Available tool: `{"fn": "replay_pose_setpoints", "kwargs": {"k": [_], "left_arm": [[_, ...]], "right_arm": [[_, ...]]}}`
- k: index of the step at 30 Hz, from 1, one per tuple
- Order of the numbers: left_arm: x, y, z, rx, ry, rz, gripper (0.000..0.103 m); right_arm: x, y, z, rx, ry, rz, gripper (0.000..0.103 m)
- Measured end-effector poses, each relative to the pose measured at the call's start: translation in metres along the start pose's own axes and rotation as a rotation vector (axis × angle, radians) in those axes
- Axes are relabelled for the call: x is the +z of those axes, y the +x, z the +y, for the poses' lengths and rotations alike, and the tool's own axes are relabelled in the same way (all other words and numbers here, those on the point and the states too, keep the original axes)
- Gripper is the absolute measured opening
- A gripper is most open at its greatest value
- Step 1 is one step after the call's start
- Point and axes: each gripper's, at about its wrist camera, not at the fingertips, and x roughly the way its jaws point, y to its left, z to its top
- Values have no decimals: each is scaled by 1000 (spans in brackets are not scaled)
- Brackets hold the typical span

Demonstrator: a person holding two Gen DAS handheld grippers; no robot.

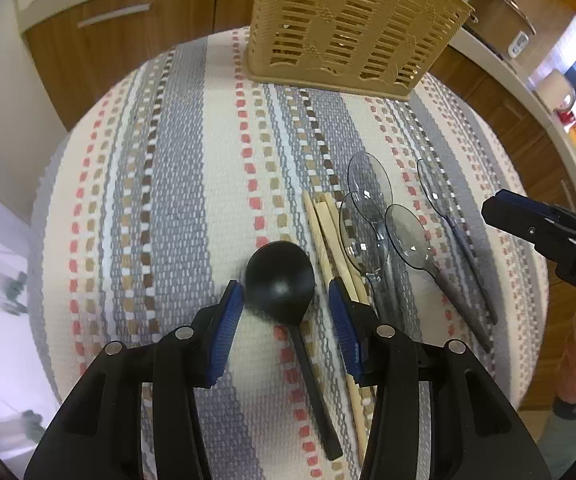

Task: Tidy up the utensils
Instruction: 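Grasp the black spoon with the left tool while the right tool grasps a clear spoon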

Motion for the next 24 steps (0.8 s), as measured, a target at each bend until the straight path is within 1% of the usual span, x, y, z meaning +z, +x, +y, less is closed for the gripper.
{"fn": "replay_pose_setpoints", "kwargs": {"k": [4,8,12,13,14,18,21,24], "left_arm": [[2,1,-10,42,18,-2,44],[5,4,-14,71,32,-9,44],[5,4,-20,100,52,-19,41],[5,3,-20,93,50,-22,37],[5,2,-19,87,48,-24,35],[9,5,-16,71,49,-28,35],[9,4,-13,57,47,-28,34],[11,5,-7,19,35,-23,34]], "right_arm": [[0,7,-5,22,15,30,44],[1,13,-1,19,-14,53,44],[3,21,2,24,-23,82,44],[4,22,1,23,-22,85,44],[6,23,1,25,-17,90,44],[17,28,-2,53,17,102,44],[27,33,2,57,18,115,44],[33,43,9,16,-5,137,44]]}}
